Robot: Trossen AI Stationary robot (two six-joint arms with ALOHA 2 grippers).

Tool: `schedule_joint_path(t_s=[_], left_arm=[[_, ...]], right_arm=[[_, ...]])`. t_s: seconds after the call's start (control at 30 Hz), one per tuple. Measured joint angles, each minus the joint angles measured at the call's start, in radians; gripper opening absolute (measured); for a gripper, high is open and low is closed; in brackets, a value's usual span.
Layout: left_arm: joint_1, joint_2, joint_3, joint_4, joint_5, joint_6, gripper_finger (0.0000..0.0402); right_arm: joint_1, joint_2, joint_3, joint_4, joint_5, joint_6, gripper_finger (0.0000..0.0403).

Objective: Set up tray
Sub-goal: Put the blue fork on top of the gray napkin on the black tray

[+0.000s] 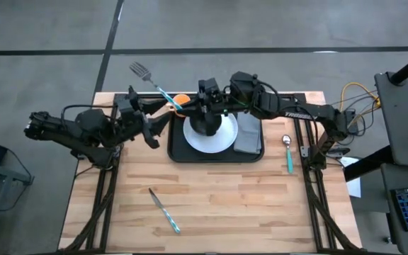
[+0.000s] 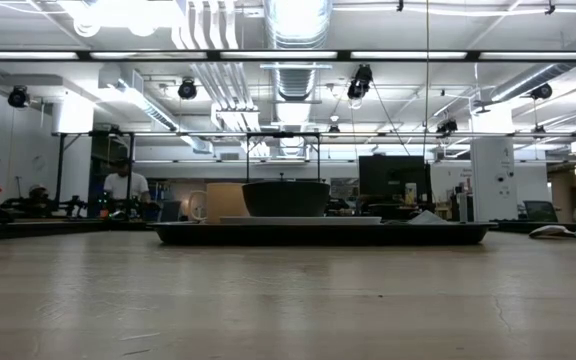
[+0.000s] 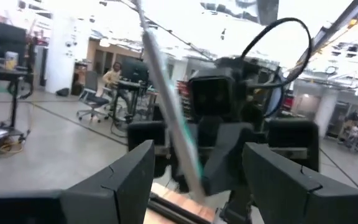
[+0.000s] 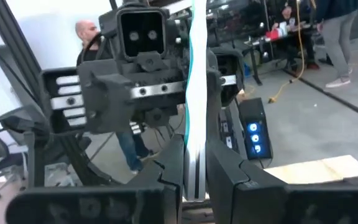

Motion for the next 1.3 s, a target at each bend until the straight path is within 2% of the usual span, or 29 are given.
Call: schedule_joint_path(t_s=[0.17,0.43,0.57,0.73,0.87,0.93,1.0,1.1,1.2,1.3], left_arm=[[0.013,0.061,0.042,-0.006,0.071,-0.003,0.0223],[0.013,0.101,0.046,0.086,0.093,-0.015,0.0214],[0.013,0.096,0.046,0.094,0.106,-0.041,0.0156],[0.012,0.096,0.046,0.095,0.101,-0.048,0.0029],[0.011,0.094,0.046,0.092,0.105,-0.062,0.0017],[0.011,0.095,0.044,0.077,0.083,-0.058,0.0017],[0.009,0.096,0.043,0.064,0.019,-0.037,0.0017],[0.01,0.091,0.046,0.072,-0.047,-0.034,0.0017],[0.019,0.118,0.047,0.07,-0.102,-0.035,0.0017],[0.04,0.162,0.047,0.062,-0.133,-0.037,0.0017]], right_arm=[[0.014,-0.002,-0.016,0.04,0.015,-0.003,0.0031],[0.038,-0.002,-0.017,0.049,0.018,-0.01,0.0031],[0.047,-0.002,-0.017,0.048,0.019,-0.013,0.0031],[0.051,-0.006,-0.017,0.048,0.014,-0.032,0.0031],[0.055,-0.011,-0.016,0.029,0.006,-0.052,0.0032],[0.054,-0.029,-0.016,-0.045,0.004,-0.05,0.005],[0.05,-0.065,-0.018,-0.199,0.058,-0.046,0.0085],[0.055,-0.13,-0.018,-0.389,0.238,-0.102,0.0141],[0.071,-0.17,-0.019,-0.418,0.379,-0.141,0.0182],[0.081,-0.17,-0.021,-0.368,0.42,-0.143,0.02]])
